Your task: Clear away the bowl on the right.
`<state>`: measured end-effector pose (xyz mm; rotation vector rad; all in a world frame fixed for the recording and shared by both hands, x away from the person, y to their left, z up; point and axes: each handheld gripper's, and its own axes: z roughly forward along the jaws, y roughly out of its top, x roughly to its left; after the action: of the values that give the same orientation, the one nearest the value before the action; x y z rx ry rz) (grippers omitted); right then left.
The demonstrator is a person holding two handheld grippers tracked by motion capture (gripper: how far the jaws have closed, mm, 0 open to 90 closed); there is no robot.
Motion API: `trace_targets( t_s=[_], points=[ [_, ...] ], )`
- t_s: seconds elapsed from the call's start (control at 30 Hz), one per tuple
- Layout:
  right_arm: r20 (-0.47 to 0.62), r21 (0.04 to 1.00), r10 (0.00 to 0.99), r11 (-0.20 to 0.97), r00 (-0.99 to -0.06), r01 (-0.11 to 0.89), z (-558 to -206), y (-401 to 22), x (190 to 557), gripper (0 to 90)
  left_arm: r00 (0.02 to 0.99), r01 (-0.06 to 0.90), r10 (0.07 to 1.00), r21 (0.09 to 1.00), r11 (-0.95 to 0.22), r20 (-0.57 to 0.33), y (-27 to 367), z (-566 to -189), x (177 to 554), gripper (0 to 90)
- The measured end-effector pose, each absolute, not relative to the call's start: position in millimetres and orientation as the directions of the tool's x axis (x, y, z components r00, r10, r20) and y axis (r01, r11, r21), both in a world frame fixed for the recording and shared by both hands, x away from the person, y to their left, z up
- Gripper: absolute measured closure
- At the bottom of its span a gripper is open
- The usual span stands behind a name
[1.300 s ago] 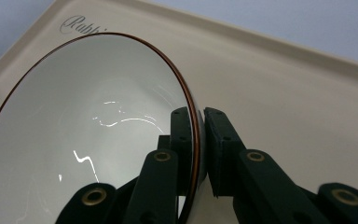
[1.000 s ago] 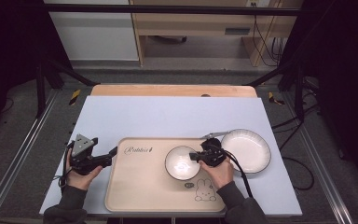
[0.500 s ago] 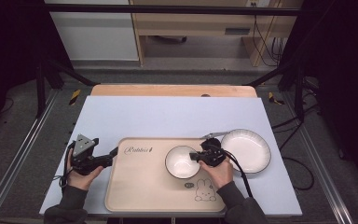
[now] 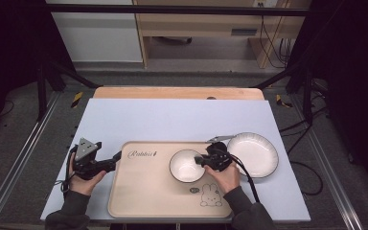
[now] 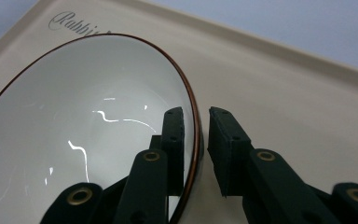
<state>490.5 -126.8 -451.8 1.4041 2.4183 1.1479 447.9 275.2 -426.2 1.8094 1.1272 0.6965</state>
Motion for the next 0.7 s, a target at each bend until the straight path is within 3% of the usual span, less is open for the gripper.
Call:
trace_targets(
  t_s=[0.33, 0.37, 0.53, 0.7],
  points=[
    [0.211, 0.713, 0.792, 0.277, -0.573, 0.644, -444.7, -130.7, 487.6, 55.4, 0.435, 0.414, 0.900, 0.884, -0.215, 0.015, 275.5, -425.9, 447.7, 16.8],
    [0.205, 0.725, 0.793, 0.271, -0.574, 0.634, -443.5, -130.8, 486.9, 47.6, 0.434, 0.414, 0.901, 0.885, -0.212, 0.013, 275.2, -426.0, 447.8, 16.8],
    [0.182, 0.754, 0.798, 0.261, -0.574, 0.603, -439.9, -133.5, 485.3, 30.8, 0.435, 0.414, 0.900, 0.885, -0.215, 0.015, 275.8, -425.6, 447.6, 16.7],
    [0.167, 0.788, 0.797, 0.246, -0.580, 0.565, -433.2, -138.8, 482.2, 22.7, 0.433, 0.411, 0.901, 0.887, -0.211, 0.013, 275.8, -425.4, 447.5, 16.6]
  ],
)
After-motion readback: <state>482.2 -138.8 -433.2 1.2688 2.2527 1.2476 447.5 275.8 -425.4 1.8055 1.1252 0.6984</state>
